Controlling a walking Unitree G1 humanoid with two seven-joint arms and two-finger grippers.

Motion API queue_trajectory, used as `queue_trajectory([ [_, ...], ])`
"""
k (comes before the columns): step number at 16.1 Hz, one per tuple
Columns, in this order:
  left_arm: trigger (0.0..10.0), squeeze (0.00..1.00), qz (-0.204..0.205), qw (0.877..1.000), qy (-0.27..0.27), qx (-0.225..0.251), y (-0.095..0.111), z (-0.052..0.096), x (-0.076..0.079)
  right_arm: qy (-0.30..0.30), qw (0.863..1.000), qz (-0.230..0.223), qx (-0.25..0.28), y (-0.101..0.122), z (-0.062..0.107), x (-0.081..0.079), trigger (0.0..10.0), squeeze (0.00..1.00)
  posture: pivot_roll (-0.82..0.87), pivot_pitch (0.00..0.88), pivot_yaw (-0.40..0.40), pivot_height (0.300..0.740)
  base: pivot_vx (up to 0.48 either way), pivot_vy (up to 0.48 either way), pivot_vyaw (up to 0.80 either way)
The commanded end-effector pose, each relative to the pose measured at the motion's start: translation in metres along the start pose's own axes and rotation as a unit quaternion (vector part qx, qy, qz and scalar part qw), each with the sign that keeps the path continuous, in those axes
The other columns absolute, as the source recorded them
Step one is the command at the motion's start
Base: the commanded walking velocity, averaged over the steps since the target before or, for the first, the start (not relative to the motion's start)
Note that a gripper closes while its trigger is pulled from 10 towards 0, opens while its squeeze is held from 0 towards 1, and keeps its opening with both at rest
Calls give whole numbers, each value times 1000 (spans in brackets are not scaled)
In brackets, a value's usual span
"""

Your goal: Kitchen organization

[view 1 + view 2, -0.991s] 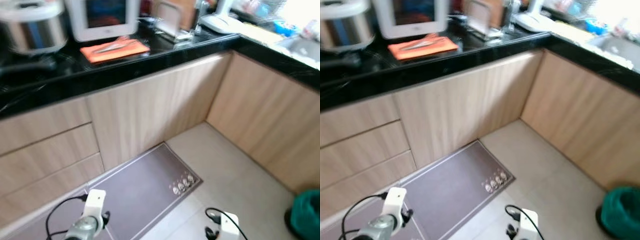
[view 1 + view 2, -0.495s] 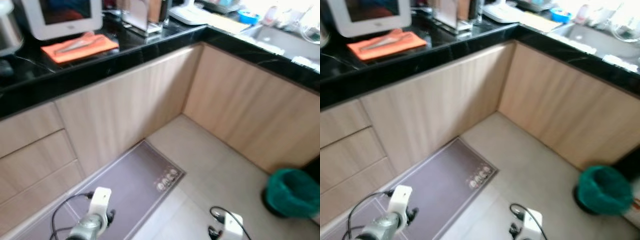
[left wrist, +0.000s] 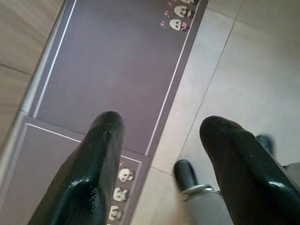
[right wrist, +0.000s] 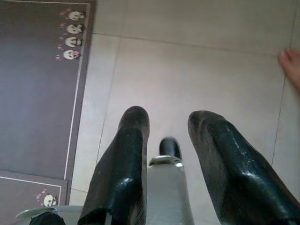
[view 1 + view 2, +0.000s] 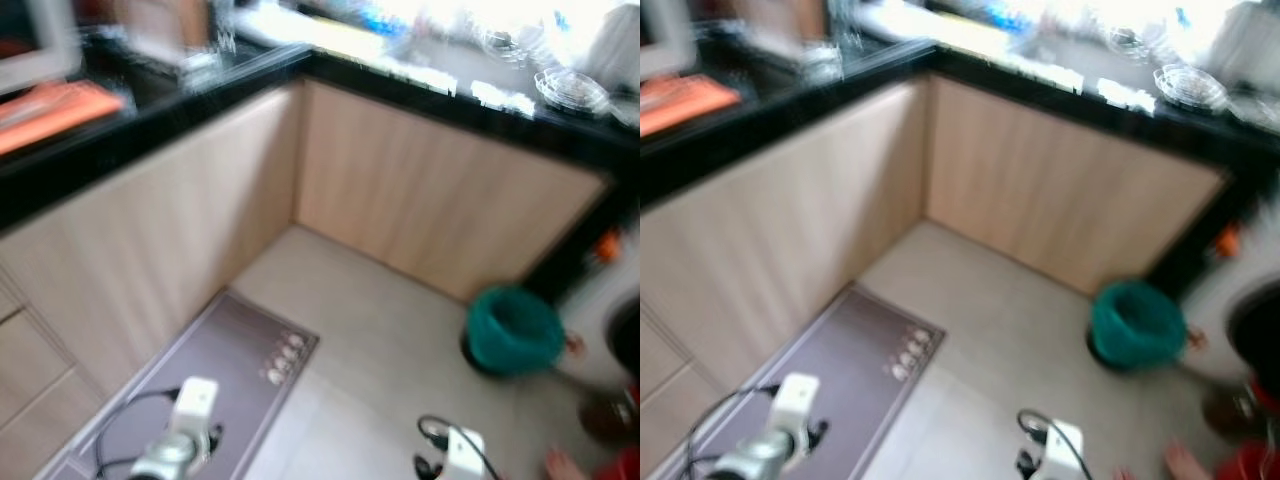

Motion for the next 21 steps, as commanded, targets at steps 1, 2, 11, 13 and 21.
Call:
queue_trajectory([
  [1,10000,0,-11,1000,-20,3,2,-1,15,-16,1000,-1,1,0,2,13,10000,0,105,0,-84,740,0,0,-675],
  [2,10000,0,-14,1000,-20,6,3,-1,14,-15,1000,3,0,0,2,12,10000,0,106,0,-85,740,0,0,-675],
  [11,10000,0,-14,999,-30,7,5,-2,19,-1,1000,18,11,5,2,11,10000,0,90,0,-95,740,0,0,-370],
  [13,10000,0,-6,999,-31,6,4,-2,19,-1,1000,25,8,5,2,12,10000,0,88,0,-96,740,276,0,0],
  [21,10000,0,-6,999,-38,5,5,-2,20,-4,999,41,9,6,2,13,10000,0,73,0,-88,740,274,0,-159],
])
Point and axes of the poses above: a point about 5 cm out from each wrist's last joint towards the gripper, its own z axis pointing back from the gripper into the wrist, its own y axis along the axis of the wrist's last joint, x = y × z, the point moved 3 cm from there along -z, pointing out of the wrist towards the gripper, and after that the axes turned 3 degrees about -z, right-handed, at the moved point
